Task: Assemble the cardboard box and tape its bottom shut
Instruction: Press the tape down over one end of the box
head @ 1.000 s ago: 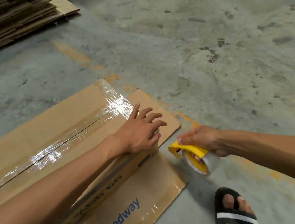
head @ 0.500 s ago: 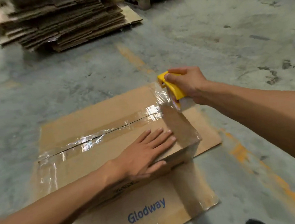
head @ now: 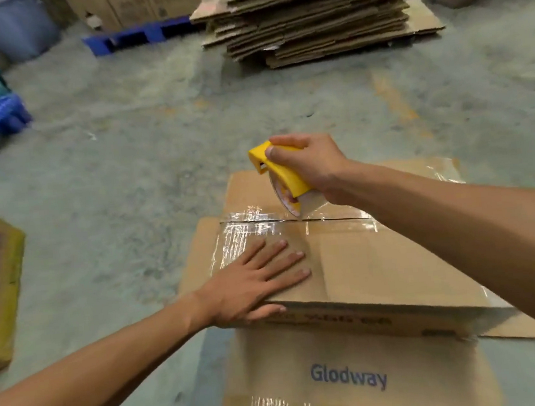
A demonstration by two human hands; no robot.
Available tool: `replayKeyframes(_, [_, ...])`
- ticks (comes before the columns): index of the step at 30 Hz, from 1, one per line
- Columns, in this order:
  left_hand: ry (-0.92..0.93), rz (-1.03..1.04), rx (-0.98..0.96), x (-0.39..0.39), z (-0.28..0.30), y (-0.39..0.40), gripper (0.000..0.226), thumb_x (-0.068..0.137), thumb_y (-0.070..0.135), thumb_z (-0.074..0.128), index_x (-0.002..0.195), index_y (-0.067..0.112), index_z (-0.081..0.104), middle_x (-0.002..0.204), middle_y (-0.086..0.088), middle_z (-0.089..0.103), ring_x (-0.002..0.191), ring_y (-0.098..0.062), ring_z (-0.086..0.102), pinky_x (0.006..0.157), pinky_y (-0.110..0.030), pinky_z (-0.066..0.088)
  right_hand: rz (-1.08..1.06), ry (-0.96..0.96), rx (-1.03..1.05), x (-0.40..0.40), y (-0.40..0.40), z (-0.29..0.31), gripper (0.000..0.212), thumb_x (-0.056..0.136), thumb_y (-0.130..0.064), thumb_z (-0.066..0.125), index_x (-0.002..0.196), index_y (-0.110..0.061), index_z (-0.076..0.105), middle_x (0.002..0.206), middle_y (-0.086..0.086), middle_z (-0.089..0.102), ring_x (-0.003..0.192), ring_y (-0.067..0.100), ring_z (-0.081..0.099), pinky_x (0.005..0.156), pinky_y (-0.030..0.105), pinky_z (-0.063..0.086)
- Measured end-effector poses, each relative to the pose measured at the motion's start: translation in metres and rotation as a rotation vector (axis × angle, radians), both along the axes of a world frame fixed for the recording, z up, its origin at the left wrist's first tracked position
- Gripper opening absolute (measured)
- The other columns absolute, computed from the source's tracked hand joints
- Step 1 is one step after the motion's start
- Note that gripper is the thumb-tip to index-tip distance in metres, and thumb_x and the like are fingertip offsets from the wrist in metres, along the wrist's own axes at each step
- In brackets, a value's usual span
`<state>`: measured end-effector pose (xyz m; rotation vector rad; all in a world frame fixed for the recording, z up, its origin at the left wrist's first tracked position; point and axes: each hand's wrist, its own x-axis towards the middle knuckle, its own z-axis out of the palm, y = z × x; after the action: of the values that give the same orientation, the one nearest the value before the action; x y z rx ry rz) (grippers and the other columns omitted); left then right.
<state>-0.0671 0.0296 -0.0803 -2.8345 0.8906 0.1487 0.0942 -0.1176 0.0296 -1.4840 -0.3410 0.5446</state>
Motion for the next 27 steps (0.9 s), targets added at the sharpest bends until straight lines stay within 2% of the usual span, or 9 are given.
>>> replayKeyframes(3, [-0.021, 0.064, -0.054, 0.005, -0.007, -0.021, 0.062, 0.102, 0.054, 0.027, 0.157, 0.03, 0.011, 0.166, 0.0, 0.006, 0.152, -0.03, -0.002, 0.12, -0.052, 0.009, 0.082, -0.02, -0.022, -0.015, 0.012, 0.004, 0.04, 0.089, -0.014, 0.071, 0.128, -0.013, 0.063, 0.056, 0.008, 0.064, 0.032, 0.021, 0.052, 0.038, 0.026, 0.046])
replayKeyframes(7, [-0.027, 0.164, -0.117, 0.036, -0.018, -0.075, 0.062, 0.1, 0.056, 0.02, 0.154, 0.036, 0.0, 0.166, 0.001, 0.005, 0.151, -0.034, 0.001, 0.119, -0.055, 0.008, 0.106, -0.005, -0.003, -0.016, 0.0, 0.016, 0.04, 0.089, -0.014, 0.071, 0.128, -0.012, 0.063, 0.064, 0.015, 0.063, 0.032, 0.021, 0.053, 0.039, 0.026, 0.047])
replayKeyframes(10, [-0.034, 0.251, -0.195, 0.064, -0.023, -0.134, 0.061, 0.099, 0.056, 0.023, 0.155, 0.036, 0.006, 0.165, -0.001, 0.008, 0.15, -0.038, 0.005, 0.118, -0.058, 0.005, 0.071, -0.003, 0.008, -0.007, -0.025, 0.027, 0.039, 0.09, -0.014, 0.07, 0.128, -0.012, 0.062, 0.066, 0.017, 0.061, 0.032, 0.02, 0.052, 0.038, 0.025, 0.047])
replayKeyframes(15, [-0.003, 0.363, -0.324, 0.091, -0.023, -0.228, 0.059, 0.1, 0.049, 0.025, 0.155, 0.032, 0.012, 0.165, -0.007, 0.006, 0.149, -0.044, -0.002, 0.115, -0.062, -0.005, -0.022, -0.022, -0.017, 0.013, -0.086, 0.043, 0.041, 0.091, -0.015, 0.07, 0.131, -0.011, 0.062, 0.068, 0.016, 0.062, 0.031, 0.017, 0.052, 0.037, 0.024, 0.048])
replayKeyframes(19, [0.127, 0.381, -0.375, 0.105, -0.012, -0.277, 0.057, 0.101, 0.043, 0.025, 0.154, 0.035, 0.006, 0.165, -0.008, -0.006, 0.146, -0.046, -0.016, 0.11, -0.062, -0.015, -0.092, -0.015, -0.06, 0.026, -0.137, 0.052, 0.038, 0.09, -0.019, 0.071, 0.127, -0.015, 0.065, 0.063, 0.007, 0.065, 0.035, 0.019, 0.053, 0.037, 0.026, 0.049])
replayKeyframes(23, [0.258, 0.415, -0.355, 0.12, -0.001, -0.318, 0.064, 0.099, 0.04, 0.032, 0.155, 0.034, 0.001, 0.164, -0.009, -0.016, 0.142, -0.048, -0.026, 0.107, -0.063, -0.02, -0.11, 0.007, -0.096, 0.036, -0.172, 0.055, 0.037, 0.089, -0.021, 0.072, 0.126, -0.017, 0.066, 0.075, 0.01, 0.065, 0.045, 0.019, 0.054, 0.04, 0.027, 0.051])
replayKeyframes(25, [0.316, 0.414, -0.406, 0.127, 0.009, -0.334, 0.071, 0.093, 0.039, 0.04, 0.155, 0.034, 0.005, 0.164, -0.009, -0.016, 0.142, -0.047, -0.028, 0.106, -0.063, -0.022, -0.08, 0.011, -0.124, 0.039, -0.18, 0.056, 0.038, 0.089, -0.022, 0.071, 0.127, -0.018, 0.066, 0.079, 0.01, 0.064, 0.049, 0.017, 0.055, 0.042, 0.026, 0.052])
replayKeyframes(27, [0.398, 0.405, -0.492, 0.133, 0.017, -0.341, 0.07, 0.088, 0.035, 0.045, 0.153, 0.033, 0.018, 0.165, -0.007, -0.011, 0.143, -0.045, -0.027, 0.106, -0.062, -0.023, -0.035, 0.006, -0.137, 0.04, -0.185, 0.056, 0.039, 0.09, -0.023, 0.07, 0.129, -0.019, 0.065, 0.078, 0.01, 0.063, 0.049, 0.015, 0.055, 0.042, 0.026, 0.053])
